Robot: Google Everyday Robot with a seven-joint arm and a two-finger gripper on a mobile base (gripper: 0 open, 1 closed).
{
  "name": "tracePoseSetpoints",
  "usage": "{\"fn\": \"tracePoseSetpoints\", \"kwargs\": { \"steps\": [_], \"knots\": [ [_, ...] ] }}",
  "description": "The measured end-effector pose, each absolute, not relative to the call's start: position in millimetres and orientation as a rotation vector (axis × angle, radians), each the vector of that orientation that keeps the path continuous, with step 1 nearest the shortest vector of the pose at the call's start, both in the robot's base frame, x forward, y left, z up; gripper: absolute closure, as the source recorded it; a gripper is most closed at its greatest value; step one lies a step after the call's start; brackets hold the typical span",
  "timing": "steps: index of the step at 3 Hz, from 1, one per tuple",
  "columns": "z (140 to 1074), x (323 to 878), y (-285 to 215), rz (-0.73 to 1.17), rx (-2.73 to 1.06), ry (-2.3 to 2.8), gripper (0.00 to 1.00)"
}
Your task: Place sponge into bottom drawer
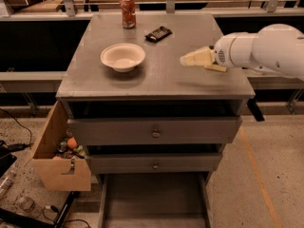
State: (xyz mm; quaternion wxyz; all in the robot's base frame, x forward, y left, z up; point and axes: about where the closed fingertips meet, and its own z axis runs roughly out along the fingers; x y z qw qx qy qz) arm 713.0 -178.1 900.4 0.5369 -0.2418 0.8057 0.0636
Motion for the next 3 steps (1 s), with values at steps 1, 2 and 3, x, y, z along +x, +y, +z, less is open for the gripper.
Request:
{"fn": "tracePoseSetpoints", "kwargs": {
  "steps": [1, 2, 3],
  "knots": [
    [890, 719, -214, 0.070, -0.521, 1.946, 0.00],
    [880, 725, -244, 0.025, -0.492, 1.954, 0.00],
    [867, 738, -259, 0.045, -0.476, 1.942, 0.00]
  ]
}}
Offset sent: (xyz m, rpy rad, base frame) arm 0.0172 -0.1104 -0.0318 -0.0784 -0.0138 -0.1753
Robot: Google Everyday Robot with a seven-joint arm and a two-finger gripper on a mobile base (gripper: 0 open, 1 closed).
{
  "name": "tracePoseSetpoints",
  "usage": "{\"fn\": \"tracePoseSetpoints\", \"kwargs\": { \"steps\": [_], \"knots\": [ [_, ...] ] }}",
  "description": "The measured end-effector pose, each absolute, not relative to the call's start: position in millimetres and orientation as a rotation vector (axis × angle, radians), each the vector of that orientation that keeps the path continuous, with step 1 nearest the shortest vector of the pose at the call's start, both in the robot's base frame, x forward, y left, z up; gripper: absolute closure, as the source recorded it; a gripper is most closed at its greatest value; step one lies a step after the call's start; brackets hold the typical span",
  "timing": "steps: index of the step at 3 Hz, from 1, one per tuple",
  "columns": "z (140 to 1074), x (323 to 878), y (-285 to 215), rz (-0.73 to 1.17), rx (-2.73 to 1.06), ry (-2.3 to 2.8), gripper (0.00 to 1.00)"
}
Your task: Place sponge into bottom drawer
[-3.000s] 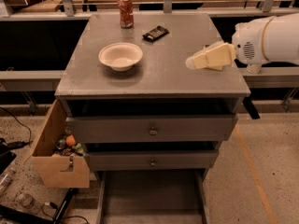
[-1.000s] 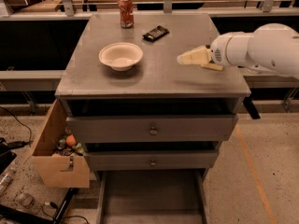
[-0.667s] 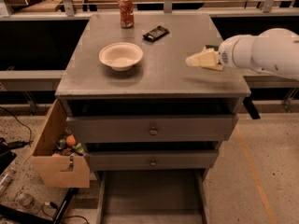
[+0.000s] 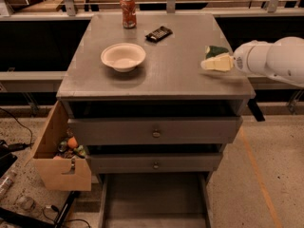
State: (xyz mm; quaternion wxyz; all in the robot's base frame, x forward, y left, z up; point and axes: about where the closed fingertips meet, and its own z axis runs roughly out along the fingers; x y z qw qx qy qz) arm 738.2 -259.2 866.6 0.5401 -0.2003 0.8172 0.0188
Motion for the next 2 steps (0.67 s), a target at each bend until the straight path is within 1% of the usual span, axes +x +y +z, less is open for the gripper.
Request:
{"fn": "tracePoseSetpoints", "kwargs": {
  "steps": [1, 2],
  "knots": [
    [859, 751, -256, 0.083, -0.481, 1.936, 0.00],
    [846, 762, -242, 0.143, -0.499, 1.955, 0.17]
  ]
}}
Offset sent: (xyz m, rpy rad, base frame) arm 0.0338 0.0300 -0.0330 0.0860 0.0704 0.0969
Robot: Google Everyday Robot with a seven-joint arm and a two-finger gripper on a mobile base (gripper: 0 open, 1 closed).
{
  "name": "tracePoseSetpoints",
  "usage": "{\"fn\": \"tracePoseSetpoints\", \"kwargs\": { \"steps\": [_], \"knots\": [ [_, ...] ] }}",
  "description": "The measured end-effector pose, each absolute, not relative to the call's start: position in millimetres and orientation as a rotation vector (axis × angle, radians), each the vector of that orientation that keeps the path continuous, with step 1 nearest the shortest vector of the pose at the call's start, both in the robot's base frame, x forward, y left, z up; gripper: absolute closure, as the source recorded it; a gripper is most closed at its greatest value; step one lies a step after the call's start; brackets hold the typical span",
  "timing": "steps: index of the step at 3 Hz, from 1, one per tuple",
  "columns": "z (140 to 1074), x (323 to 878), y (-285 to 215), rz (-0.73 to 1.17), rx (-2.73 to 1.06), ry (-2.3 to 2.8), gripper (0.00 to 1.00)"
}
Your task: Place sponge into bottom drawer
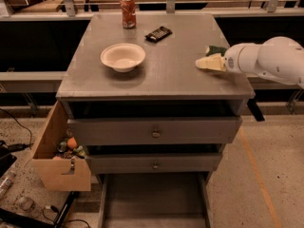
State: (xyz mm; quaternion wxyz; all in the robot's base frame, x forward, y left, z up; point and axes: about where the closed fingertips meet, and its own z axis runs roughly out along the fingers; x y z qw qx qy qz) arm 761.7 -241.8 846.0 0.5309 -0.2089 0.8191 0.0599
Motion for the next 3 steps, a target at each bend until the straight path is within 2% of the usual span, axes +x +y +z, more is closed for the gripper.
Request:
{"fn": "tracePoseSetpoints", "kwargs": {
  "steps": [3],
  "knots": [
    [834.6, 765.6, -230.3, 0.196, -0.504, 1.987, 0.85]
  ]
}}
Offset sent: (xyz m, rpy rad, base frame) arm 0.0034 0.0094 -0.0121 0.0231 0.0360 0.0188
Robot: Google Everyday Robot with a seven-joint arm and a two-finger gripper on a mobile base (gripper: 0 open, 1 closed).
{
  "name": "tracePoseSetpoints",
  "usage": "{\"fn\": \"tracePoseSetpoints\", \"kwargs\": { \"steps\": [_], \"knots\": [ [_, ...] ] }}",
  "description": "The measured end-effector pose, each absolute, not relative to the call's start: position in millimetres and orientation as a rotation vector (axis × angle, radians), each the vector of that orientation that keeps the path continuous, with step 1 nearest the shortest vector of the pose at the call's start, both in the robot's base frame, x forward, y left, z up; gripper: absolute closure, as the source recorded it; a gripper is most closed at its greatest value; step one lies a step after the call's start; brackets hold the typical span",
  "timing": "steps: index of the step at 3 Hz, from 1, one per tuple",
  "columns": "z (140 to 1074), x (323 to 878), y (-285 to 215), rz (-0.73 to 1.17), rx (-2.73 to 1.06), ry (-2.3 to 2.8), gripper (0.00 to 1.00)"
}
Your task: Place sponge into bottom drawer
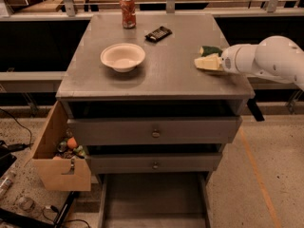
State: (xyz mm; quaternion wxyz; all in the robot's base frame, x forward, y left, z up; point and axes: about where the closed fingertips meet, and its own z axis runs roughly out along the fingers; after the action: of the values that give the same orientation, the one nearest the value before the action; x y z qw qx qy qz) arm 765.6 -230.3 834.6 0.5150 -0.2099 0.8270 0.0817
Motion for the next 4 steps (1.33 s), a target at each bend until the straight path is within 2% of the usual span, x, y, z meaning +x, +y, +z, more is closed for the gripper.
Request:
{"fn": "tracePoseSetpoints", "kwargs": {
  "steps": [1, 4],
  "knots": [
    [833.4, 766.1, -228.1, 0.199, -0.507, 1.988, 1.00],
    [834.3, 766.2, -228.0, 0.199, -0.507, 1.988, 1.00]
  ]
}}
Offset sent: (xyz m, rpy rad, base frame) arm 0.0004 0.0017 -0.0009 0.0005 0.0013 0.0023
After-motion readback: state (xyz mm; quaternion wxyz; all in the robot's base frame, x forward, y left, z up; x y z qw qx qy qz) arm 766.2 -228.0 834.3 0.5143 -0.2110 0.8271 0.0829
